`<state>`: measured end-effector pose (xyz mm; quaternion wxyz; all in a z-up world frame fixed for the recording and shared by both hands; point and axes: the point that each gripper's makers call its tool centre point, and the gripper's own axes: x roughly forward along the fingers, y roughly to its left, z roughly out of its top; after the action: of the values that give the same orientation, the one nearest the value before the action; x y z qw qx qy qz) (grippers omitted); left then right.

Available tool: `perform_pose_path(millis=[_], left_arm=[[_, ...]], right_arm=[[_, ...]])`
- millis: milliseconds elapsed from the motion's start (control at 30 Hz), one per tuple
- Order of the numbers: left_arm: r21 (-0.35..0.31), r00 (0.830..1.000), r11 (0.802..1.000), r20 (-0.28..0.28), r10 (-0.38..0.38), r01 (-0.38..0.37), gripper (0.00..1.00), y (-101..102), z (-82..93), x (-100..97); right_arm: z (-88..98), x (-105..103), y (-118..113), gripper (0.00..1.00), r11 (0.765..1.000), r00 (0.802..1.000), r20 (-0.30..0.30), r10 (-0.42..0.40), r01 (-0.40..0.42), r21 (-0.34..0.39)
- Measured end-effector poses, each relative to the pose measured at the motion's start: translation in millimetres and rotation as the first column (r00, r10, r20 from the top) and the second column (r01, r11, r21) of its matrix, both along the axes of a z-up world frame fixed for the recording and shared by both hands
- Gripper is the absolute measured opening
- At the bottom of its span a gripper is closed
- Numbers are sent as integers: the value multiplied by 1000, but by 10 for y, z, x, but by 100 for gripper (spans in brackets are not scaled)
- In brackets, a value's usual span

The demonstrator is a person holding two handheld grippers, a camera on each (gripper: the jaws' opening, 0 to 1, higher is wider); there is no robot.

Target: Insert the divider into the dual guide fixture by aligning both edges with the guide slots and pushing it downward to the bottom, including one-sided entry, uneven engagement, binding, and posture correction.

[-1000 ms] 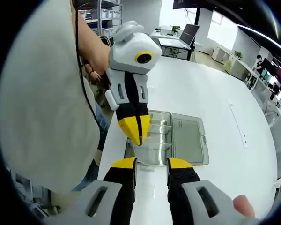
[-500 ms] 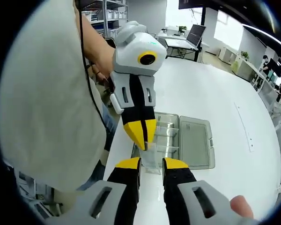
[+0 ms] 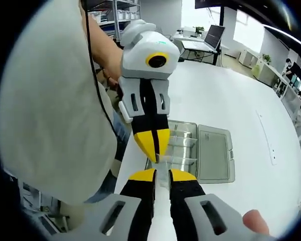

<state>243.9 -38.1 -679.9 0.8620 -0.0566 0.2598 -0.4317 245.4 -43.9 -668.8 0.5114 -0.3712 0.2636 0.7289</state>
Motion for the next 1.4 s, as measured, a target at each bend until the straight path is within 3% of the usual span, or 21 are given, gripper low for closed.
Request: perform_pose_path(millis=[600,1400], left_arm=[[54,996,998,71,-45,42,0,-29,61,-62],[75,993,995,94,-67,60,0,22,9,-107]], right_arm=[[-61,-50,16,1,999,999,-38,21,-23,-35],[-129,-145,13,0,998,997,-83,6,-11,-68]])
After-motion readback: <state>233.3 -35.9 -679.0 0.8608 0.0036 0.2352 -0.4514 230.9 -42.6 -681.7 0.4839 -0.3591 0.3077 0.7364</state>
